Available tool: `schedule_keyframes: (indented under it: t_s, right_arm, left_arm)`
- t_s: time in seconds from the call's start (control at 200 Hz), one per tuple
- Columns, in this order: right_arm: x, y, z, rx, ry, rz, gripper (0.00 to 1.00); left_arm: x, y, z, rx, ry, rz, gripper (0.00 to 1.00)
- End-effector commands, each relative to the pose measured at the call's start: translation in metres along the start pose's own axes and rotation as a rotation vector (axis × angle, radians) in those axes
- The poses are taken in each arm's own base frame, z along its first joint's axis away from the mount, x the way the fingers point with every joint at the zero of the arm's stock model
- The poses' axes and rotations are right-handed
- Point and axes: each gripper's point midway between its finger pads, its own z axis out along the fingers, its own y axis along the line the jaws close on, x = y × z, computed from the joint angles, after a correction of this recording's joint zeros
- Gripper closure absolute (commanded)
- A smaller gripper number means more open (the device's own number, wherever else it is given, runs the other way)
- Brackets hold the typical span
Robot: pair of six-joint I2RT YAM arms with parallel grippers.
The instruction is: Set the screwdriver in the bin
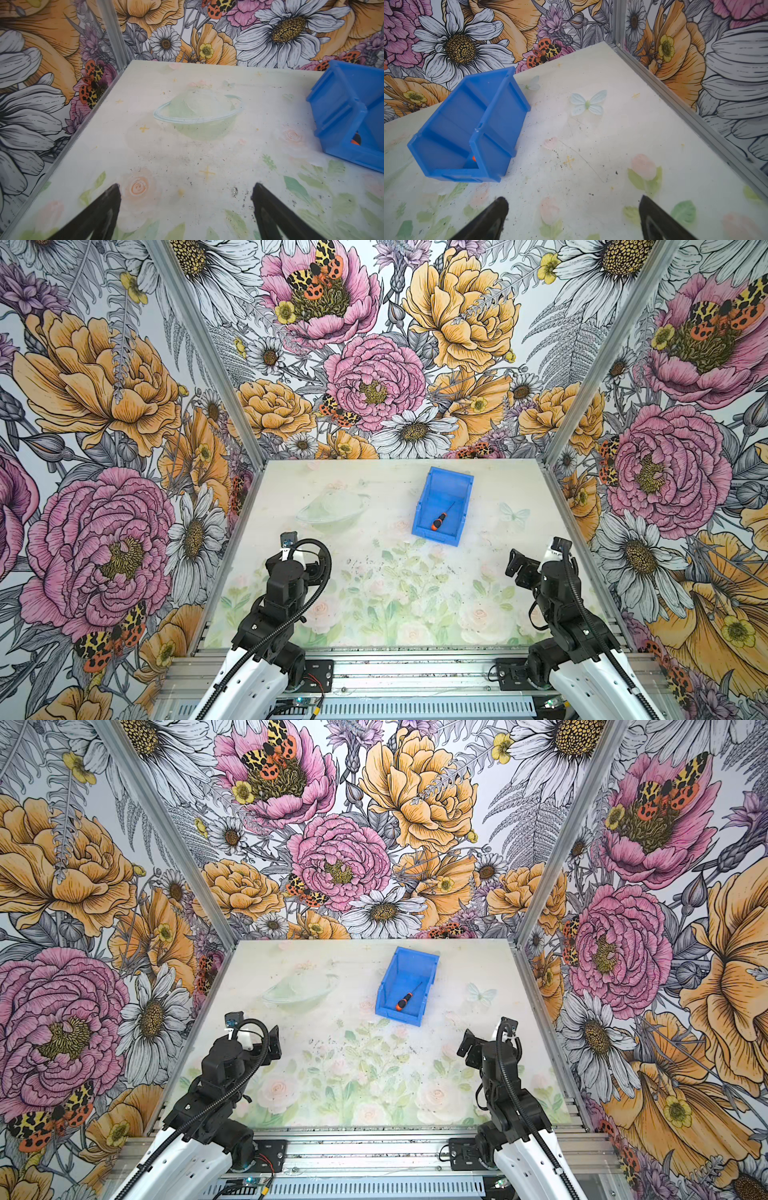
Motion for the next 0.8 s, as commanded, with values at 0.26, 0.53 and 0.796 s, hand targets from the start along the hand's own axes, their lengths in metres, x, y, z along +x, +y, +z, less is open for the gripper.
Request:
schedule_keyframes:
  t_s: [0.26, 0.53, 0.796]
  right_arm:
    - [-0.026, -0.008, 0.025, 0.077, -0.216, -0.212, 0.00]
    - [-0.026, 0.003, 0.097, 0.028, -0.167, -0.249, 0.01]
    - [-0.046, 0.012, 0.154, -0.040, -0.159, -0.226, 0.00]
  left_arm:
    - [0.000, 0.029, 0.054, -0.132, -0.083, -0.034, 0.01]
    - [-0.010, 0.033, 0.109, -0.137, -0.101, -0.024, 0.01]
    - [-0.020, 0.019, 0.161, -0.101, -0.099, 0.012, 0.01]
